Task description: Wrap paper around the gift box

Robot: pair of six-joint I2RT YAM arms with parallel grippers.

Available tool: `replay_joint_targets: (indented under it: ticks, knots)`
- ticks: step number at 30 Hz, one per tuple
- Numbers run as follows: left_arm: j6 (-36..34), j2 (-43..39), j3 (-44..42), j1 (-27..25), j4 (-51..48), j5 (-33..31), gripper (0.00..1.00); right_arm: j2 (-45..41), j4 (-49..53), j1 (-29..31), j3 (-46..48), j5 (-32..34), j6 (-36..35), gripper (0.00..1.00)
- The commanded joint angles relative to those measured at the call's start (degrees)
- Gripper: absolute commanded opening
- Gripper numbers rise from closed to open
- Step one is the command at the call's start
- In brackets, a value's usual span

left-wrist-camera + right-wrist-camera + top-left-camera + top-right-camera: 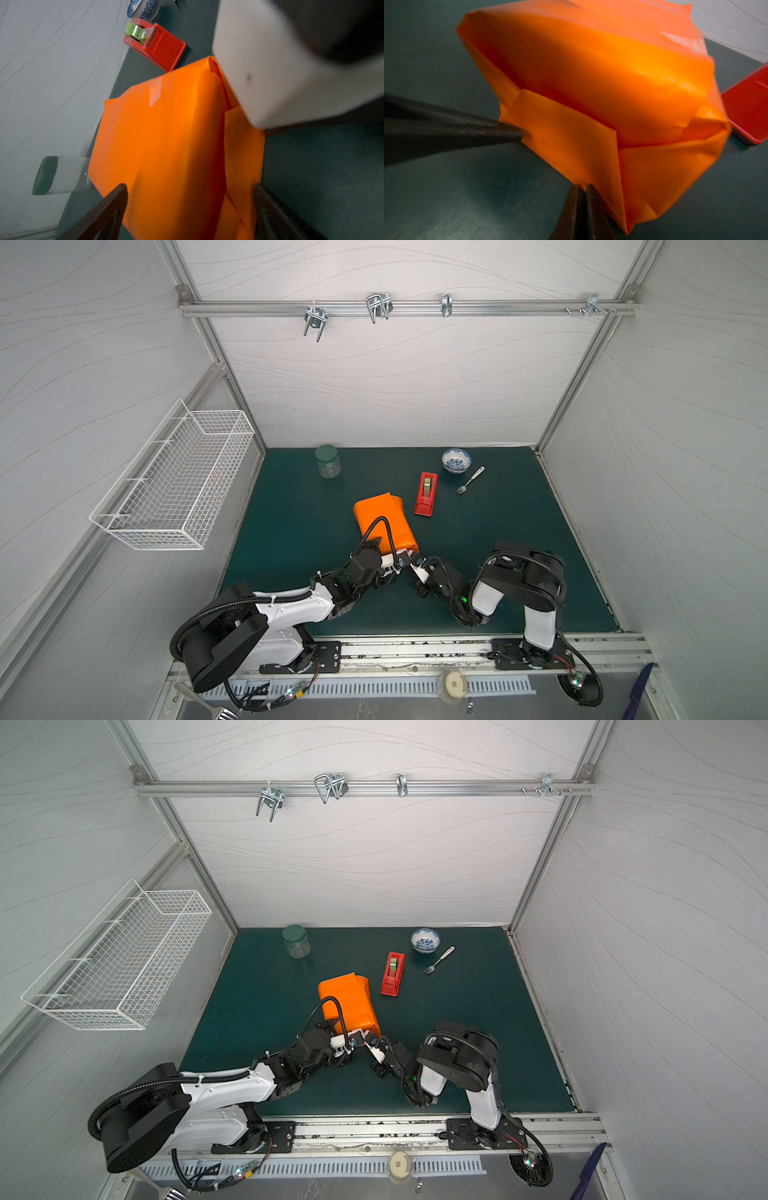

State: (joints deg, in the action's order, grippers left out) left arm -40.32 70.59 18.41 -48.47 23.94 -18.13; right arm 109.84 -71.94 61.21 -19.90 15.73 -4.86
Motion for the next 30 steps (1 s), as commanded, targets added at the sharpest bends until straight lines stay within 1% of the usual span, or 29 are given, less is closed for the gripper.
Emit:
replay_joint_targets:
  ticks: [1,4,9,13,18,20,21,22,24,27,30]
  knots:
    - [-1.27,-0.31,-0.53,0.1,2.16,-0.03,0.99,-1.51,3.17,-0.78,-0.4,-1.21,-1.47,0.11]
    - [-1.56,-0.3,-0.61,0.3,1.72,0.65,0.98,-1.4,2.69,-0.97,-0.4,-1.5,-1.45,0.11]
    - [-2.47,3.81,0.02,0.45,2.86,-0.61,0.98,-1.99,2.25,-1.26,-0.23,-2.18,-1.47,0.11]
    - [-2.63,5.09,0.09,0.43,4.27,-1.74,0.98,-2.73,1.97,-1.56,0.2,-2.67,-1.21,0.1]
    - [-2.19,4.78,-0.13,0.65,4.45,-1.26,0.88,-4.02,0.58,-1.61,1.96,-2.35,-0.19,0.11]
    - [-1.98,4.82,-0.05,0.64,4.44,-1.04,0.83,-5.7,1.0,-1.57,3.17,-2.17,0.98,0.12]
    - [-2.03,4.91,-0.05,0.64,4.44,-1.03,0.83,-6.65,1.45,-1.63,3.7,-2.08,1.66,0.14]
    - [-1.94,4.91,-0.05,0.61,4.43,-1.03,0.82,-7.81,2.25,-1.55,4.34,-1.98,2.43,0.16]
    - [-1.79,4.94,-0.05,0.64,4.44,-1.07,0.82,-10.46,4.92,-1.6,5.52,-1.37,4.3,0.24]
    - [-1.61,4.82,-0.05,0.74,4.21,-1.14,0.81,-14.17,11.47,-1.69,5.53,0.58,5.57,0.39]
    - [-1.47,4.48,-0.05,0.73,4.09,-0.94,0.8,-14.85,16.88,-3.33,3.2,-0.23,6.31,0.53]
